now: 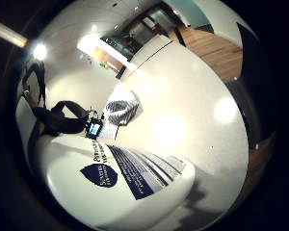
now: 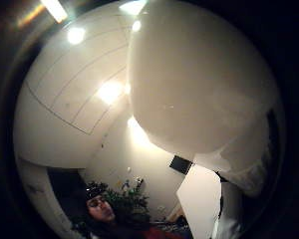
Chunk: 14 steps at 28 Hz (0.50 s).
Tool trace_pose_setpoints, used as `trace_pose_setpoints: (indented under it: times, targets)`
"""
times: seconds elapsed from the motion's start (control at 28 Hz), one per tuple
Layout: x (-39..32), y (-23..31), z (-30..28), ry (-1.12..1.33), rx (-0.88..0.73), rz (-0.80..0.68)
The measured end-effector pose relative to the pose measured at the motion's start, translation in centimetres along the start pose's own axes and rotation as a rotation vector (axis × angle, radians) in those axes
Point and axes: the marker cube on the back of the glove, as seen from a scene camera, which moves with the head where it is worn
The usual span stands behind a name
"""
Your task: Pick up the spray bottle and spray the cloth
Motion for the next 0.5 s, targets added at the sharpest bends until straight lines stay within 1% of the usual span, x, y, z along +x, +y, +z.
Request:
trace_pose_setpoints:
  times: [0.14, 0.25, 0.36, 0.5]
  targets:
    - [-0.3, 0.0, -1.3, 0.056, 0.090, 0.014]
    - [0.3, -0.3, -2.8, 0.206, 0.102, 0.011]
    - [-0.2, -1.3, -2.2, 0.448, 0.046, -0.002]
    - [-0.9, -3.9, 0.6, 0.794, -0.080, -0.068]
